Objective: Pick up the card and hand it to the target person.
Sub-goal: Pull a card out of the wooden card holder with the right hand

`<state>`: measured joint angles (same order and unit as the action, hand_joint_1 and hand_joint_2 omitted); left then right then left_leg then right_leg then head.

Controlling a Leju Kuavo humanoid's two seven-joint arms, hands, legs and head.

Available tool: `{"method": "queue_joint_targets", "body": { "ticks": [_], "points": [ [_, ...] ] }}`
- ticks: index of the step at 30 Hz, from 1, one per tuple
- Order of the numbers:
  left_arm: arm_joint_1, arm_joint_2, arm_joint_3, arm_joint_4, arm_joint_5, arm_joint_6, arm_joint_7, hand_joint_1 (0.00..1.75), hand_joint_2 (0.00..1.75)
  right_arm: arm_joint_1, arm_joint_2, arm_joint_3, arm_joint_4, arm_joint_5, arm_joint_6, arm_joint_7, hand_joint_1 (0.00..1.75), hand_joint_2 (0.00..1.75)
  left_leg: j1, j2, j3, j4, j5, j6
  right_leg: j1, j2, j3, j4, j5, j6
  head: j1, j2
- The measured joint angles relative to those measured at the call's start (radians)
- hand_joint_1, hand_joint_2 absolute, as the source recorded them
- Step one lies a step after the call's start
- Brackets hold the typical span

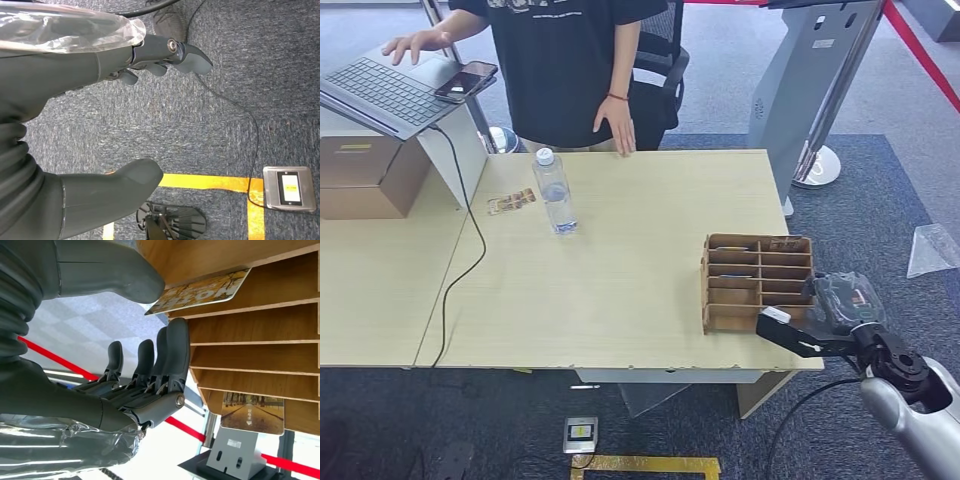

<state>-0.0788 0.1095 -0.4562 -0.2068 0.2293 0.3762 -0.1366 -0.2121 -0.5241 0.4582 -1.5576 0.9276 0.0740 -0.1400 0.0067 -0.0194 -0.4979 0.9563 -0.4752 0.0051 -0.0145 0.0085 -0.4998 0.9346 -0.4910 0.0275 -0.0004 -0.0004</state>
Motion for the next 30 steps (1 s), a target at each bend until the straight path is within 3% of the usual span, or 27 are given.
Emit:
{"method": "queue_joint_targets", "body": {
  "ticks": [22,30],
  "points": [
    [0.000,0.000,0.000,0.000,0.001,0.000,0.000,0.00,1.75,0.002,0.000,-0.002,0.000,0.011,0.006,-0.006,1.09,1.75,0.000,0.000,0.000,0.000,0.000,0.000,0.000,0.000,0.000,0.000,0.000,0.000,0.000,0.000],
    [0.000,0.000,0.000,0.000,0.002,0.000,0.000,0.00,1.75,0.006,0.000,-0.002,-0.001,0.012,0.006,-0.003,1.28,1.75,0.000,0.000,0.000,0.000,0.000,0.000,0.000,0.000,0.000,0.000,0.000,0.000,0.000,0.000]
  ]
}}
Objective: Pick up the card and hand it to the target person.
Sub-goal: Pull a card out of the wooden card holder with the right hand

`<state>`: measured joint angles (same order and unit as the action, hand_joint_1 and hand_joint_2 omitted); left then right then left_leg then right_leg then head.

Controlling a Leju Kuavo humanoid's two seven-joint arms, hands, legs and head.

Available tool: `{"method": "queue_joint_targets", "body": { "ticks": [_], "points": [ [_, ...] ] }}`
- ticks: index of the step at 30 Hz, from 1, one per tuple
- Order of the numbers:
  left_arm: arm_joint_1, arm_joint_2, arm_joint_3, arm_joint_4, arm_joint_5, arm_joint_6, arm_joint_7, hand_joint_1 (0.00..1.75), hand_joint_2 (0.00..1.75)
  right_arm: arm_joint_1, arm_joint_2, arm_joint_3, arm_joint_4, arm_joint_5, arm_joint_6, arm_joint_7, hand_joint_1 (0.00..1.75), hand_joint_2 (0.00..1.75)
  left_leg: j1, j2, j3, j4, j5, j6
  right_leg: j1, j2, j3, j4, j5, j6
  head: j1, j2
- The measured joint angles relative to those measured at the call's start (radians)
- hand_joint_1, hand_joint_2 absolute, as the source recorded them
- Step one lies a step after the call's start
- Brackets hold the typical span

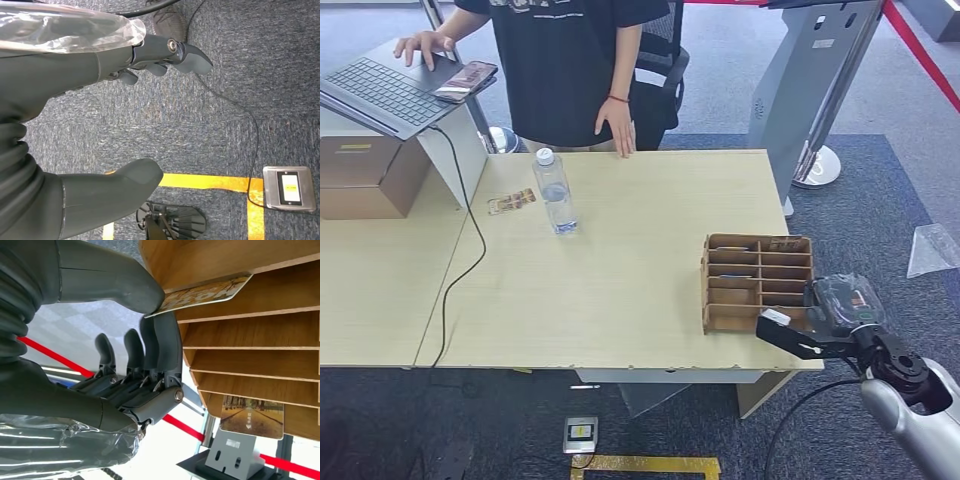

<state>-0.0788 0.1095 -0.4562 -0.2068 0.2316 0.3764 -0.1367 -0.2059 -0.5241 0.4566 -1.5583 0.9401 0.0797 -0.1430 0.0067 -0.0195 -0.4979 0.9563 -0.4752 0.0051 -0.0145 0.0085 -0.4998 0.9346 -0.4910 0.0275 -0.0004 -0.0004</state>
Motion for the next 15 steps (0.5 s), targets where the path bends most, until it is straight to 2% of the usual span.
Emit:
{"method": "queue_joint_targets", "body": {
  "ticks": [10,15],
  "points": [
    [0.000,0.000,0.000,0.000,0.009,0.000,0.000,0.00,1.75,0.000,0.000,-0.001,-0.006,0.006,0.010,0.005,1.31,1.75,0.000,0.000,0.000,0.000,0.000,0.000,0.000,0.000,0.000,0.000,0.000,0.000,0.000,0.000],
    [0.000,0.000,0.000,0.000,0.005,0.000,-0.001,0.00,1.75,0.000,0.000,-0.005,-0.010,0.007,0.014,0.006,1.42,1.75,0.000,0.000,0.000,0.000,0.000,0.000,0.000,0.000,0.000,0.000,0.000,0.000,0.000,0.000]
  ]
}}
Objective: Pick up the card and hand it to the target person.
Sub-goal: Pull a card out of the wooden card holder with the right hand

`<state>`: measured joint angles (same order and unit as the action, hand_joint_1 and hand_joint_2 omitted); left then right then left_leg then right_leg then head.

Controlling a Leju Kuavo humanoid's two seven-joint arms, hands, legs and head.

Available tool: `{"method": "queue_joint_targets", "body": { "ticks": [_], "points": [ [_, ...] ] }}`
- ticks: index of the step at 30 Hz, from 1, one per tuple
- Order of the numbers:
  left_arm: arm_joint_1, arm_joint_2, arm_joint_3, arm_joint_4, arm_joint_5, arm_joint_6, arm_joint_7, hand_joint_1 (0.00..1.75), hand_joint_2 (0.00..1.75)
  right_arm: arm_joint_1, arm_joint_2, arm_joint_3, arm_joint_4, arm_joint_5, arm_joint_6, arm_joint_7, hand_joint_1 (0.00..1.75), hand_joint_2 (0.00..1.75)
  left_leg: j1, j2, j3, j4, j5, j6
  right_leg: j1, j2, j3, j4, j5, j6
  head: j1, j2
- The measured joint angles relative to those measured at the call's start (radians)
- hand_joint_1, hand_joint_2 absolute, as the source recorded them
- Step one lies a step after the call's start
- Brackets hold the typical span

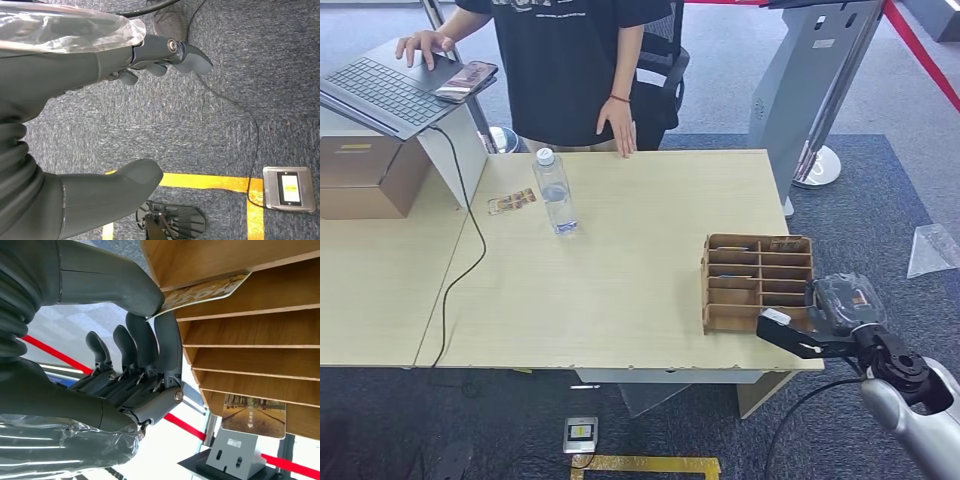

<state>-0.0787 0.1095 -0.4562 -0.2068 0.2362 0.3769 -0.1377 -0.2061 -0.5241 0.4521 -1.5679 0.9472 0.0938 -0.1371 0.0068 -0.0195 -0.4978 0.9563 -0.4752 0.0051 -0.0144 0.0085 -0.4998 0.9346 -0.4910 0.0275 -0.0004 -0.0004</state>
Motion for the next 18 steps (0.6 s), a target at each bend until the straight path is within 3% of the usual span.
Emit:
{"method": "queue_joint_targets", "body": {
  "ticks": [12,18],
  "points": [
    [0.000,0.000,0.000,0.000,0.000,0.000,-0.002,0.00,1.75,-0.012,-0.025,-0.037,-0.042,-0.057,0.047,0.000,1.33,1.75,0.000,0.000,0.000,0.000,0.000,0.000,0.000,0.000,0.000,0.000,0.000,0.000,0.000,0.000],
    [0.000,0.000,0.000,0.000,0.001,0.000,-0.003,0.00,1.75,-0.012,-0.034,-0.077,-0.073,-0.117,0.045,0.027,1.64,1.75,0.000,0.000,0.000,0.000,0.000,0.000,0.000,0.000,0.000,0.000,0.000,0.000,0.000,0.000]
  ]
}}
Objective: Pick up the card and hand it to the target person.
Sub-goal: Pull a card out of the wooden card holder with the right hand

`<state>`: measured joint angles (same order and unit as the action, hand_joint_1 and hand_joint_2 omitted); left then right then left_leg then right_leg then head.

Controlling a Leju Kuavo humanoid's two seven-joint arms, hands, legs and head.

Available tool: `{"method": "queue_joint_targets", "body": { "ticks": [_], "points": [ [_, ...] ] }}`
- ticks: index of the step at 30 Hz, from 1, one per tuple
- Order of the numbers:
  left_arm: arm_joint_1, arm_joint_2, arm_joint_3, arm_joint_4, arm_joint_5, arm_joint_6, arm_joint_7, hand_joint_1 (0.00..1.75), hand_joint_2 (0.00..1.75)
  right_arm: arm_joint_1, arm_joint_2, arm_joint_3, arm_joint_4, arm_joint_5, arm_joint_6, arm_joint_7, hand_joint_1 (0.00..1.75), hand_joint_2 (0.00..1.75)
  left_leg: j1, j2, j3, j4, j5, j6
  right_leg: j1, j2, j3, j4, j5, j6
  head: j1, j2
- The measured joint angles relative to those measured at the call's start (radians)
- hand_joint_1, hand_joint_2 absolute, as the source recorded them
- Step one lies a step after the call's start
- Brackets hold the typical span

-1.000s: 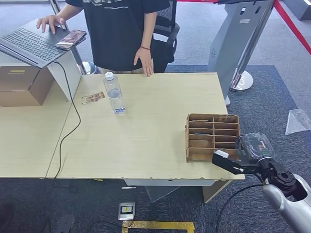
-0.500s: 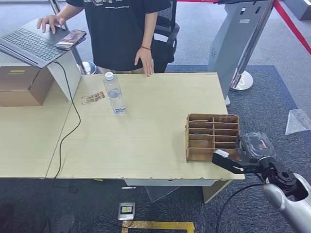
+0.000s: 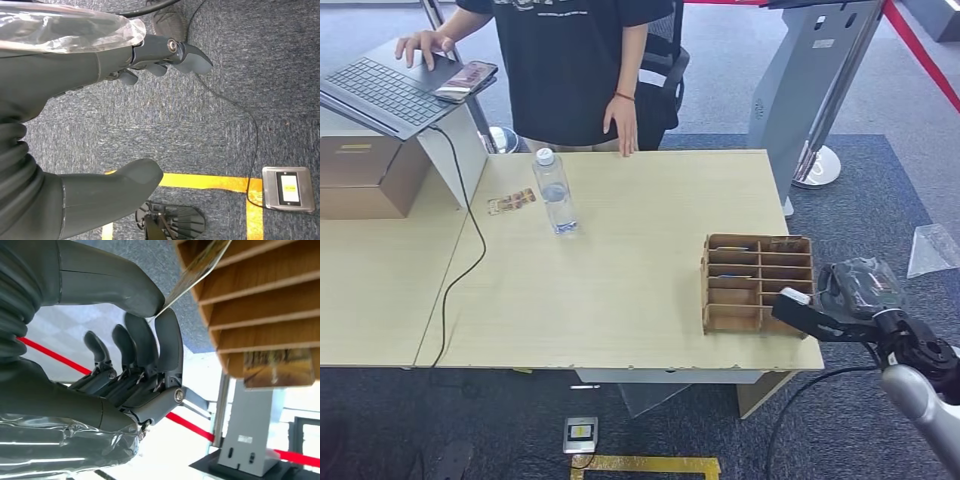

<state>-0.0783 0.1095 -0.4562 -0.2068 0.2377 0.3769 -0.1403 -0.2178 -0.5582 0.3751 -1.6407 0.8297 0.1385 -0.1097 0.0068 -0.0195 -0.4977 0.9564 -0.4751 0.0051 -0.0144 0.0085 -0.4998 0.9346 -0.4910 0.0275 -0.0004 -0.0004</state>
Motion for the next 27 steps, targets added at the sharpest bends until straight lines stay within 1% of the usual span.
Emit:
{"method": "queue_joint_targets", "body": {
  "ticks": [2,5,14,18,22,27],
  "points": [
    [0.000,0.000,0.000,0.000,0.000,0.000,0.000,0.00,1.75,0.003,-0.001,-0.013,-0.008,-0.010,-0.006,0.017,1.74,1.75,0.000,0.000,0.000,0.000,0.000,0.000,0.000,0.000,0.000,0.000,0.000,0.000,0.000,0.000],
    [0.000,0.000,0.000,0.000,0.000,0.000,0.000,0.00,1.75,0.013,-0.001,-0.032,-0.023,-0.019,-0.013,0.058,1.75,1.75,0.000,0.000,0.000,0.000,0.000,0.000,0.000,0.000,0.000,0.000,0.000,0.000,0.000,0.000],
    [0.000,0.000,0.000,0.000,0.004,0.003,0.010,0.00,1.75,0.058,-0.002,-0.081,-0.094,-0.061,-0.014,0.223,1.75,1.75,0.000,0.000,0.000,0.000,0.000,0.000,0.000,0.000,0.000,0.000,0.000,0.000,0.000,0.000],
    [0.000,0.000,0.000,0.000,0.005,0.003,0.011,0.00,1.75,0.064,-0.002,-0.086,-0.103,-0.070,-0.015,0.235,1.75,1.75,0.000,0.000,0.000,0.000,0.000,0.000,0.000,0.000,0.000,0.000,0.000,0.000,0.000,0.000],
    [0.000,-0.003,0.000,0.000,0.006,0.007,0.016,0.00,1.75,0.103,-0.002,-0.128,-0.200,-0.145,-0.030,0.282,1.75,1.75,0.000,0.000,0.000,0.000,0.000,0.000,0.000,0.000,0.000,0.000,0.000,0.000,0.000,0.000],
    [0.000,-0.004,0.000,0.000,0.004,0.007,0.011,0.00,1.75,0.120,-0.002,-0.179,-0.258,-0.179,-0.051,0.295,1.75,1.75,0.000,0.000,0.000,0.000,0.000,0.000,0.000,0.000,0.000,0.000,0.000,0.000,0.000,0.000]
  ]
}}
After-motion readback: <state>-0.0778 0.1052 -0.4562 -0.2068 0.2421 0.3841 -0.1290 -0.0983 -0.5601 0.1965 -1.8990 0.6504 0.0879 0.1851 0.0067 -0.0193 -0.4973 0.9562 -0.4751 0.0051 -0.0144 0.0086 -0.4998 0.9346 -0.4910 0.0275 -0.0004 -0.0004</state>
